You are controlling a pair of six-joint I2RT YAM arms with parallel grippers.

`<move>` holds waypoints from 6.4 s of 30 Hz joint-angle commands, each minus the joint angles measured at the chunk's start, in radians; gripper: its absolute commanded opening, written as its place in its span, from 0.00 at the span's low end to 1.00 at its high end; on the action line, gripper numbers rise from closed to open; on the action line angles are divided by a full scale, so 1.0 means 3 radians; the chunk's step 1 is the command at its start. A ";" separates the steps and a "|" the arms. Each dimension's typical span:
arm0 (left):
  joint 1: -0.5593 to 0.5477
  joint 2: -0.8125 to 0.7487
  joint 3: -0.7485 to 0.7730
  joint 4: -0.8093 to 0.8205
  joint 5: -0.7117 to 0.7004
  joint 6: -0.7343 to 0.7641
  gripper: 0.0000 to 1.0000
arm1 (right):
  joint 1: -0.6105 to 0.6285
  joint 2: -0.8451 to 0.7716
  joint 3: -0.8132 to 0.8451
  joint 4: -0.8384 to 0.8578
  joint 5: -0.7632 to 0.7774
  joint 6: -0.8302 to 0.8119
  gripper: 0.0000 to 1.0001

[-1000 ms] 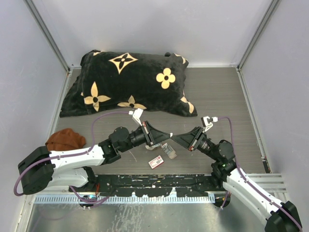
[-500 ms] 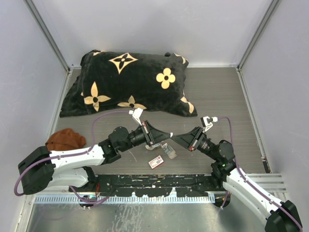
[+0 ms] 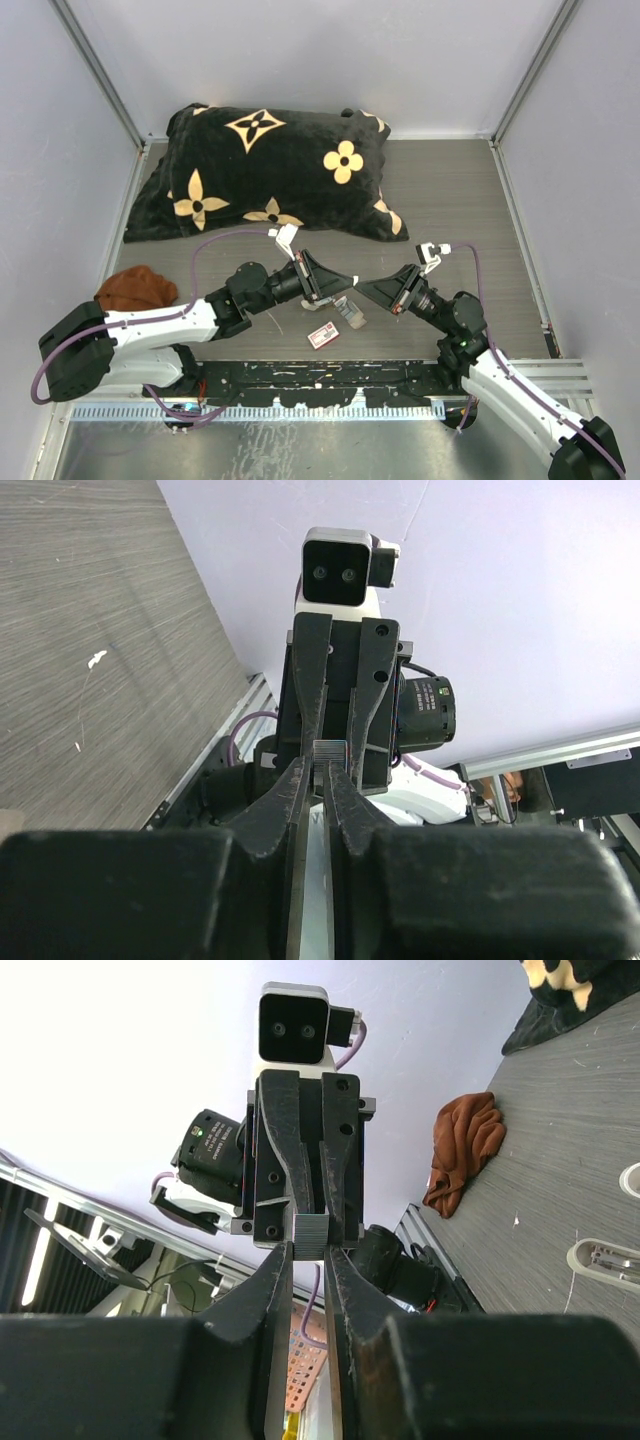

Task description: Load the staples into the stapler

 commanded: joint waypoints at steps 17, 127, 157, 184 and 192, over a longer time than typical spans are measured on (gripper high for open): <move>0.0117 -0.0321 0.0019 -0.0259 0.0016 0.0176 0.28 | 0.0006 -0.0136 0.0065 -0.0150 0.0023 -0.0163 0.11; 0.1818 0.0811 0.2077 -0.4775 0.1040 0.3497 0.75 | 0.1508 0.3015 0.2691 -0.3394 0.1167 -0.3782 0.07; 0.2574 0.0194 0.1812 -0.4452 0.0550 0.3086 0.83 | 0.1662 0.3771 0.3131 -0.3633 0.1415 -0.3838 0.08; 0.2577 0.0193 0.1817 -0.4450 0.0546 0.3087 0.84 | 0.1677 0.3982 0.3303 -0.3766 0.1428 -0.4013 0.08; 0.2576 0.0205 0.1817 -0.4447 0.0565 0.3085 0.84 | 0.1682 0.3980 0.3404 -0.3943 0.1455 -0.4178 0.08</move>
